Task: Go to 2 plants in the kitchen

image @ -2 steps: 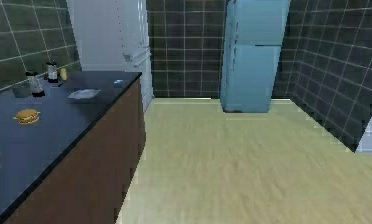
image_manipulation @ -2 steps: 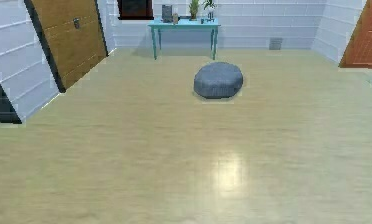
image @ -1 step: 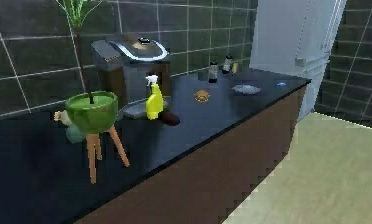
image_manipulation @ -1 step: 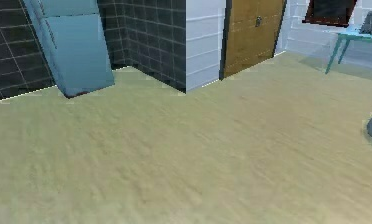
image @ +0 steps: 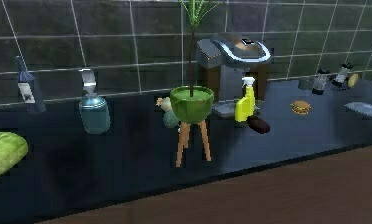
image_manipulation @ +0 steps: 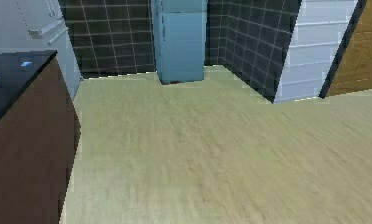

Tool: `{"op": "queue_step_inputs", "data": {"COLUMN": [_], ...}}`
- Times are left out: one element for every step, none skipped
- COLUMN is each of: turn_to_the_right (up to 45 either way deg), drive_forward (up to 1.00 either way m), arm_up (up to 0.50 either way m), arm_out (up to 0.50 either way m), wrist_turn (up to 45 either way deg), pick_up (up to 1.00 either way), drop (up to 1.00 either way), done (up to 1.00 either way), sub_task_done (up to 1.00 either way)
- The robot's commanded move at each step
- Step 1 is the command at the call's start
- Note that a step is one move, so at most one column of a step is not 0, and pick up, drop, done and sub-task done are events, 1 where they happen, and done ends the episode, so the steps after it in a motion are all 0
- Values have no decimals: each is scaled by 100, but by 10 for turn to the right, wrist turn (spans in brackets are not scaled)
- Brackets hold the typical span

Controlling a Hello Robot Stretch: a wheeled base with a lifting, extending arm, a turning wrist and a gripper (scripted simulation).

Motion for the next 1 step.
{"op": "queue_step_inputs", "data": {"turn_to_the_right": [0], "drive_forward": [0], "arm_up": [0], "arm_out": [0], "wrist_turn": [0], "pick_up": [0], "drop": [0], "done": [100], "sub_task_done": [0]}}
